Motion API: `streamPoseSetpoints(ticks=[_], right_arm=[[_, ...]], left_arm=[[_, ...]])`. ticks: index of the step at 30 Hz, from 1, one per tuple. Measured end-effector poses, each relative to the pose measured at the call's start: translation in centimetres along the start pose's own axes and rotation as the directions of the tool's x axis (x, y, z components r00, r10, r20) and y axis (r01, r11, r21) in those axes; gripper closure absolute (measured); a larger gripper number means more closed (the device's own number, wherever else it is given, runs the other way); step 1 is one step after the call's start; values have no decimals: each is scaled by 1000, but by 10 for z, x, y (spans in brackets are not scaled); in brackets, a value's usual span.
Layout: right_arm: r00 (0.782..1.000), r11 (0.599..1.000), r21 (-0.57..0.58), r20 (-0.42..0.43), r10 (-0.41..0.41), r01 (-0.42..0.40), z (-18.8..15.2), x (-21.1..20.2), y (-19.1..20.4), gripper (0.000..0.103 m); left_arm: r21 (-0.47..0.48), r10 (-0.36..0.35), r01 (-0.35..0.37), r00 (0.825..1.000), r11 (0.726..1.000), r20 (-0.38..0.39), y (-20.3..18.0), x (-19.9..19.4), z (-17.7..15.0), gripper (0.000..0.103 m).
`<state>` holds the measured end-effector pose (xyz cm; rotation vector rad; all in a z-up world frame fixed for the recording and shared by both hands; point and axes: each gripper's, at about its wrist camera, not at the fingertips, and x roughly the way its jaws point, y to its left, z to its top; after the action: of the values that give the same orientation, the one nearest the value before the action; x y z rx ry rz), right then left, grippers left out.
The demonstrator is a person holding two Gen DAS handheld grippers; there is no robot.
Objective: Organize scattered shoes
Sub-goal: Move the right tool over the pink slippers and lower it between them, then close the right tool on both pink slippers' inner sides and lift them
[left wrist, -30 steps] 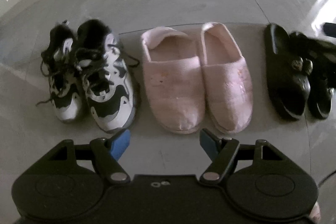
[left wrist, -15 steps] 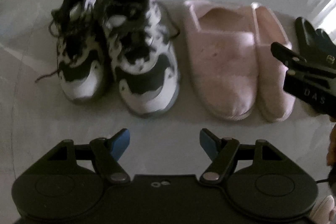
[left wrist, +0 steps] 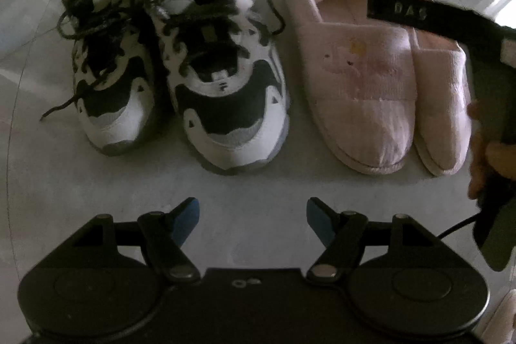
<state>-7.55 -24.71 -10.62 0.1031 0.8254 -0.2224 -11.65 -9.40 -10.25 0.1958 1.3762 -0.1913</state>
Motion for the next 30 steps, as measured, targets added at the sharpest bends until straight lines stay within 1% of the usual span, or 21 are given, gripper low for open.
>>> streamPoseSetpoints(ticks=[5, 7, 9, 11, 12, 13, 14, 15, 16, 20, 21, 23, 24, 26, 30], right_arm=[[1000, 997, -71, 13, 0, 1, -4, 9, 7, 7], [1000, 996, -85, -5, -5, 5, -2, 19, 8, 9], [1000, 997, -81, -26, 3, -5, 0, 29, 8, 19], [999, 997, -76, -44, 11, -14, 2, 37, 8, 32], [999, 997, -74, -50, 15, -18, 2, 41, 8, 33], [999, 997, -69, -48, 21, -24, 2, 42, 8, 38], [999, 996, -79, -32, 33, -35, 1, 42, 8, 55], [999, 995, -91, -15, 46, -47, 0, 41, 9, 61], [998, 993, -103, -6, 55, -55, -1, 41, 10, 73], [997, 988, -138, 32, 69, -64, -6, 39, 13, 79], [997, 989, -128, 37, 74, -69, -6, 39, 11, 80], [996, 992, -103, 41, 83, -78, -5, 40, 8, 85], [995, 994, -73, 42, 89, -86, -5, 41, 5, 86], [995, 995, -45, 43, 94, -92, -5, 41, 2, 89], [993, 994, 2, 44, 105, -105, -4, 38, -3, 91]], left_arm=[[-32, 19, -20, 1000, 999, -21, 13, 1, -3, 30], [-34, 20, -21, 999, 999, -25, 14, 0, -5, 30], [-35, 14, -15, 1000, 999, -28, 14, -1, -6, 30], [-43, 4, -4, 1000, 999, -23, 15, -2, -4, 30], [-47, -2, 1, 1000, 999, -18, 15, -3, -2, 30], [-52, -5, 5, 1000, 999, -8, 14, -4, 0, 30], [-53, -5, 6, 1000, 999, 9, 13, -7, 4, 30], [-50, -5, 6, 1000, 999, 18, 12, -8, 6, 30], [-47, -2, 3, 1000, 999, 25, 10, -10, 8, 30], [-42, -6, 8, 999, 999, 33, 5, -11, 14, 30], [-50, -11, 13, 999, 999, 35, 6, -11, 14, 30], [-71, -16, 19, 999, 997, 41, 6, -11, 16, 30], [-76, -14, 17, 999, 997, 45, 8, -10, 17, 30], [-85, -4, 8, 998, 996, 56, 9, -11, 19, 30], [-93, 34, -26, 996, 995, 81, 9, -17, 26, 30]])
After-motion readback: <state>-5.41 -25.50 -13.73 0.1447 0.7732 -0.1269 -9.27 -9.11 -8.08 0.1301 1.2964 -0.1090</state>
